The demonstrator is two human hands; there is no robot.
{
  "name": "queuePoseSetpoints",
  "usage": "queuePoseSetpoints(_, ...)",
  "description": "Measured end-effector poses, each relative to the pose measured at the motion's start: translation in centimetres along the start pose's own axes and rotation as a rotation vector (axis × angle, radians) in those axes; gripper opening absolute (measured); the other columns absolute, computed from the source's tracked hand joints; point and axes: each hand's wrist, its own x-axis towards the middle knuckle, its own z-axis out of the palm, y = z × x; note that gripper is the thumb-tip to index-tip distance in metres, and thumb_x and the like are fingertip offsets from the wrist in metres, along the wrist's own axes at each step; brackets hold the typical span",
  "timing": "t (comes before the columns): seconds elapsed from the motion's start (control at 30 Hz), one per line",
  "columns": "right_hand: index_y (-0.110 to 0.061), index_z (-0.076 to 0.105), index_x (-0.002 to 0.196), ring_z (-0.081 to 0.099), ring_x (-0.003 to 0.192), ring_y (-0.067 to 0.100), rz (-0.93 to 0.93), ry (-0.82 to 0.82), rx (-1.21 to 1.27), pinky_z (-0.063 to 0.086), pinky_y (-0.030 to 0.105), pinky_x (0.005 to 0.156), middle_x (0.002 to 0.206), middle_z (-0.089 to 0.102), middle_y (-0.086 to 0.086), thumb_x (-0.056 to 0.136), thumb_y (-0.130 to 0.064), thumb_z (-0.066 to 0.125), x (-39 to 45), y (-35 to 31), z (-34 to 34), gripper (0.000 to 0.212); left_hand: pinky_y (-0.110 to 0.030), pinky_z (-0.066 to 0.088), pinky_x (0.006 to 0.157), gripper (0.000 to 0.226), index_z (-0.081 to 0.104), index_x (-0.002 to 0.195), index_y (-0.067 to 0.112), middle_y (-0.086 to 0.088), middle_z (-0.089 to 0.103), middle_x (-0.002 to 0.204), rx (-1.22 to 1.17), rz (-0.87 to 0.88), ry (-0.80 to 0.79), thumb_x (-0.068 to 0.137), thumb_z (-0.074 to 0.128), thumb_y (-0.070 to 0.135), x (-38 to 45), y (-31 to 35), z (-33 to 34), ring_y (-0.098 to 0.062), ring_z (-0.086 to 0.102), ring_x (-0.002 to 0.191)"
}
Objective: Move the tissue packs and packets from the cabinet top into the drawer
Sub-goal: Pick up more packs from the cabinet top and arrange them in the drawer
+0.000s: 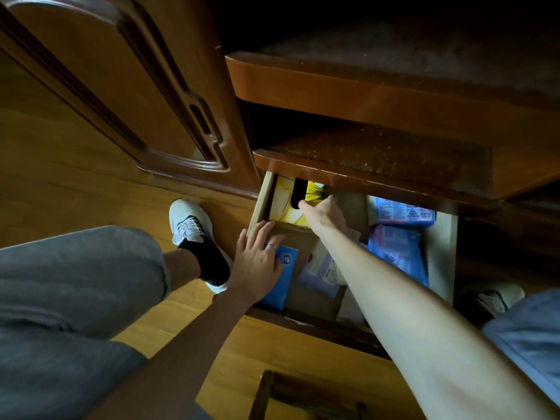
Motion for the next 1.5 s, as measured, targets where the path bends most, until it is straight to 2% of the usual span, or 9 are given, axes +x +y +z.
queuePoseSetpoints(0.17, -0.018, 0.054, 0.077, 0.062, 0.08, 0.027, 0.043, -0.036, 0.058, 0.043, 0.029, 0.058, 0.102, 0.07, 0.006, 0.079, -0.062, 0.063, 0.1, -0.1, -1.0, 0.045, -0.051, 0.024, 0.122, 0.048, 0.055, 0.14, 0.016, -0.005, 0.05, 0.149, -0.078, -0.029, 0.131, 0.093, 0.065, 0.026, 0.3, 0.3, -1.1, -0.025, 0.041, 0.143)
queuePoseSetpoints(0.3, -0.017, 0.064, 0.107, 0.052, 0.084, 0.023, -0.046, -0.013, -0.021, 0.046, 0.034, 0.074, 0.11, 0.065, 0.006, 0.075, -0.07, 0.061, -1.5, 3.2, -4.5, 0.061, -0.031, 0.039, 0.104, 0.051, 0.05, 0.142, 0.019, -0.001, 0.055, 0.14, -0.324, -0.205, 0.237, 0.098, 0.057, 0.045, 0.9, 1.5, -3.6, -0.017, 0.049, 0.13)
queuePoseSetpoints(0.43, -0.021, 0.067, 0.104, 0.067, 0.091, 0.024, -0.182, -0.232, -0.13, 0.06, 0.046, 0.083, 0.105, 0.07, 0.0, 0.074, -0.069, 0.064, -3.7, 7.0, -8.3, 0.056, -0.024, 0.051, 0.088, 0.083, 0.044, 0.138, 0.031, 0.004, 0.061, 0.134, -0.9, -0.541, -0.023, 0.074, 0.064, 0.08, 2.0, 4.3, -6.1, -0.01, 0.062, 0.113)
queuePoseSetpoints(0.63, -0.021, 0.056, 0.14, 0.067, 0.107, 0.021, -0.285, -0.396, -0.079, 0.061, 0.044, 0.081, 0.129, 0.067, 0.003, 0.074, -0.071, 0.064, -6.8, 8.4, -9.8, 0.084, -0.044, 0.055, 0.097, 0.142, 0.011, 0.156, 0.028, -0.004, 0.062, 0.128, -1.145, -0.762, -0.146, 0.044, 0.091, 0.062, 2.6, 4.8, -7.2, -0.025, 0.064, 0.113)
queuePoseSetpoints(0.8, -0.032, 0.05, 0.143, 0.066, 0.096, 0.005, -0.296, -0.463, 0.094, 0.053, 0.017, 0.054, 0.134, 0.06, -0.006, 0.061, -0.092, 0.06, -7.9, 7.2, -8.0, 0.102, -0.038, 0.059, 0.075, 0.123, 0.003, 0.16, 0.033, -0.001, 0.059, 0.121, -1.208, -0.789, 0.01, 0.072, 0.089, 0.041, 2.1, 4.0, -8.5, -0.019, 0.064, 0.097)
queuePoseSetpoints(0.87, -0.037, 0.047, 0.142, 0.065, 0.106, -0.001, -0.178, -0.448, 0.273, 0.058, 0.02, 0.076, 0.151, 0.047, 0.0, 0.069, -0.09, 0.056, -6.8, 6.8, -7.1, 0.091, -0.046, 0.06, 0.085, 0.118, 0.011, 0.16, 0.036, -0.004, 0.063, 0.125, -1.233, -0.773, 0.097, 0.071, 0.089, 0.037, 1.5, 2.4, -9.6, -0.024, 0.067, 0.103)
queuePoseSetpoints(1.03, -0.016, 0.031, 0.149, 0.029, 0.145, 0.037, -0.066, 0.316, -0.177, 0.036, 0.05, 0.112, 0.159, 0.031, 0.018, 0.083, -0.051, 0.074, -0.5, 8.2, -7.3, 0.087, -0.05, 0.063, 0.079, 0.089, 0.035, 0.15, 0.03, -0.008, 0.071, 0.116, -1.25, -0.772, 0.213, 0.076, 0.085, 0.032, -0.5, -0.3, -10.7, -0.031, 0.072, 0.101)
queuePoseSetpoints(1.27, -0.014, 0.049, 0.145, 0.018, 0.148, 0.044, 0.154, 0.34, -0.363, 0.024, 0.056, 0.116, 0.16, 0.029, 0.022, 0.07, -0.077, 0.066, 6.2, 9.9, -8.8, 0.099, -0.032, 0.061, 0.06, 0.049, 0.05, 0.138, 0.018, -0.013, 0.074, 0.109, -1.353, -0.705, 0.243, 0.093, 0.069, 0.013, 0.2, -0.7, -9.8, -0.028, 0.076, 0.092)
queuePoseSetpoints(1.5, -0.023, 0.024, 0.154, 0.015, 0.149, 0.048, -0.153, 0.191, -0.53, 0.006, 0.068, 0.117, 0.163, 0.019, 0.024, 0.061, -0.082, 0.07, 5.1, 6.6, -4.6, 0.119, -0.038, 0.063, 0.067, 0.043, 0.056, 0.134, 0.022, -0.006, 0.076, 0.107, -1.341, -0.638, 0.252, 0.094, 0.069, 0.013, 0.5, -1.5, -9.3, -0.024, 0.076, 0.092)
